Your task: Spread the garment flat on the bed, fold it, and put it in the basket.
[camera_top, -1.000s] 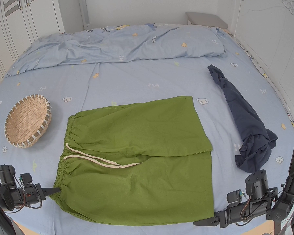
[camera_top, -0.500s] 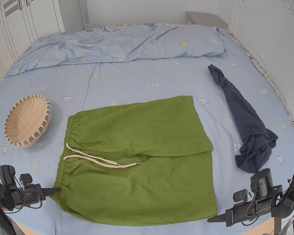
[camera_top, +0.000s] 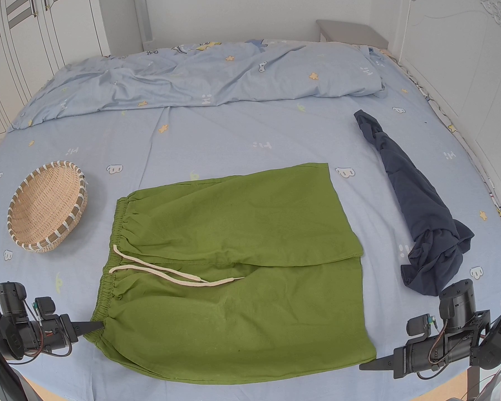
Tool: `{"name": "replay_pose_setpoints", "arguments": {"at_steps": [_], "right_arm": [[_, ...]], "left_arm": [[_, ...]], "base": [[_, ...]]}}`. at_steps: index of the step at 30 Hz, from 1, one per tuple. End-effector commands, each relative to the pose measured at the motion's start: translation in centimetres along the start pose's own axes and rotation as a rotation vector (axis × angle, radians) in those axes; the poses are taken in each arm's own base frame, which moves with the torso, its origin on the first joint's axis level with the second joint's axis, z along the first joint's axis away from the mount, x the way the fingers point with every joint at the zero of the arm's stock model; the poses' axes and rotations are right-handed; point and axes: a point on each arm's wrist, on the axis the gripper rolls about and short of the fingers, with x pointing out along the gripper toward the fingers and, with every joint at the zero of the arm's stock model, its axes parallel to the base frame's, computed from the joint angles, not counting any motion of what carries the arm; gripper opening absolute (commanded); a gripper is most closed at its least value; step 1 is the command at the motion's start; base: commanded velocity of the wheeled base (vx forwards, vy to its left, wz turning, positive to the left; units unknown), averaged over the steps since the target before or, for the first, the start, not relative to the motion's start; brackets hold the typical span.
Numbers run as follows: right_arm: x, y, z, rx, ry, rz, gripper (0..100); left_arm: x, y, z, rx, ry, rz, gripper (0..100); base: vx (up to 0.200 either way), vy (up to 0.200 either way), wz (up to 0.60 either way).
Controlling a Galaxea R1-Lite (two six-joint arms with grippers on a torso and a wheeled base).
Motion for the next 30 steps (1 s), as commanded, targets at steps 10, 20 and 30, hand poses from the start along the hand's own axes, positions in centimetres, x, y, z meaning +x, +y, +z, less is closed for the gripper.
{"name": "replay_pose_setpoints", "arguments": {"at_steps": [10, 20, 30], "right_arm": [[-0.6, -0.3, -0.7, 0.029, 0.033, -0.005, 100], [-0.1, -0.2, -0.4, 0.029, 0.046, 0.03, 100], [1.5, -0.3, 0.9, 0.027, 0.056, 0.041, 100]], "left_arm": [[-0.1, -0.2, -0.4, -0.014, 0.011, 0.001, 0], [-0.1, -0.1, -0.4, -0.015, 0.01, 0.002, 0], [-0.1, -0.1, -0.4, -0.015, 0.01, 0.002, 0]], "base": [[0.0, 0.0, 0.0], [0.0, 0.0, 0.0], [0.0, 0.0, 0.0]]}}
